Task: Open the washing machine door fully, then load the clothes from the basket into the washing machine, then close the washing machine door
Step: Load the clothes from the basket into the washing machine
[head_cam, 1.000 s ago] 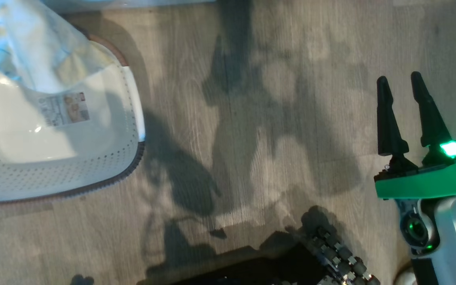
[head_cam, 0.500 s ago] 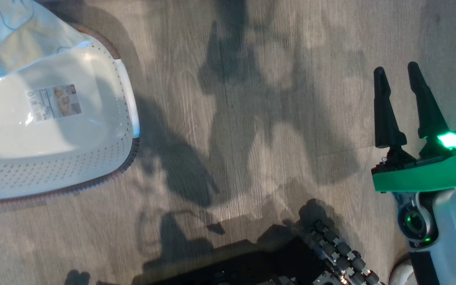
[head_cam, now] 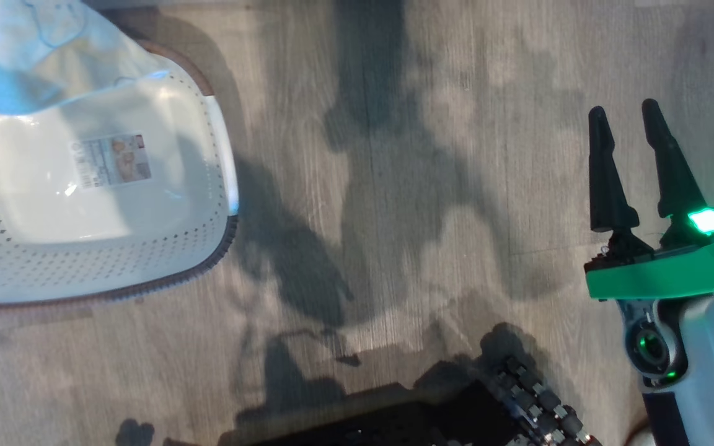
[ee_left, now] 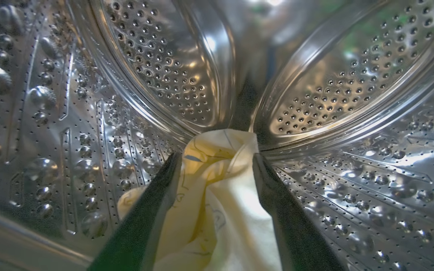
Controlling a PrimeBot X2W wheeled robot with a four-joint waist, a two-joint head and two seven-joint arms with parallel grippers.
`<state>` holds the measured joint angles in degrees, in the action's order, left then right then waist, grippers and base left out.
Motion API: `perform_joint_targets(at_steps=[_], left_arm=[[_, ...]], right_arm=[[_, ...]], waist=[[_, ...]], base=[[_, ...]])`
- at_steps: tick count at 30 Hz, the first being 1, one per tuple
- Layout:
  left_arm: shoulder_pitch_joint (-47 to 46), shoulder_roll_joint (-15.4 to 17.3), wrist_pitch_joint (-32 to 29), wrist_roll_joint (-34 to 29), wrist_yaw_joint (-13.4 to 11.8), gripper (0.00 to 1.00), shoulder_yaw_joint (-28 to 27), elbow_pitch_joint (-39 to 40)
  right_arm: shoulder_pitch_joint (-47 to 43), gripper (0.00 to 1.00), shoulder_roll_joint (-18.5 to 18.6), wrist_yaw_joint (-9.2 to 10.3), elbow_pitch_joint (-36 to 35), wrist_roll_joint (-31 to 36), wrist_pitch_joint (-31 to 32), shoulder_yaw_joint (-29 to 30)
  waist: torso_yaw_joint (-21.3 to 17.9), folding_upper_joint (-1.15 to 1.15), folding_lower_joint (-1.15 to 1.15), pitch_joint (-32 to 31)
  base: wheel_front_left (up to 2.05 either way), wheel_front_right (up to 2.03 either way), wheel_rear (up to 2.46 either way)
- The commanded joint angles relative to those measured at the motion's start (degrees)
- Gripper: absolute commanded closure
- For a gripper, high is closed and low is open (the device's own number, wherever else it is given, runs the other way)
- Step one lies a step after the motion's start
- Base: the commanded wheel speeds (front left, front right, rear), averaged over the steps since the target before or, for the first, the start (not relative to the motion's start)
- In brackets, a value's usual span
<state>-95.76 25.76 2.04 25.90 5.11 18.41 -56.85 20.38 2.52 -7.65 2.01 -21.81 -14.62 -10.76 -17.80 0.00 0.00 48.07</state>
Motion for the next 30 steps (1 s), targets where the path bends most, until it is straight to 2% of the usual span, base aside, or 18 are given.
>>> perform_joint_targets(at_steps=[1,10,18,30], left_arm=[[-0.7,1.9,0.2,0.1,-0.3,0.0,-0.8,1.6],[8.7,-0.3,4.6,1.7,-1.9,0.0,-0.9,5.0],[21.9,-1.5,8.0,3.0,-4.9,0.0,-1.1,15.3],[49.2,-2.0,8.5,2.7,-14.7,0.0,0.1,42.9]], right_arm=[[-1.1,0.0,0.4,0.16,-1.4,0.4,-0.4,-0.4],[-2.1,0.0,0.4,0.16,-1.5,2.6,-0.4,1.5],[-3.4,0.0,0.4,0.16,-1.2,4.7,-0.4,3.2],[-6.5,0.0,0.4,0.16,-0.6,8.2,-0.4,5.2]], waist=[[0.5,0.0,0.0,-0.4],[3.4,0.0,0.0,-3.7],[5.9,0.0,0.0,-7.4],[10.2,0.0,0.0,-14.3]], base=[[0.0,0.0,0.0],[0.0,0.0,0.0],[0.0,0.0,0.0],[0.0,0.0,0.0]])
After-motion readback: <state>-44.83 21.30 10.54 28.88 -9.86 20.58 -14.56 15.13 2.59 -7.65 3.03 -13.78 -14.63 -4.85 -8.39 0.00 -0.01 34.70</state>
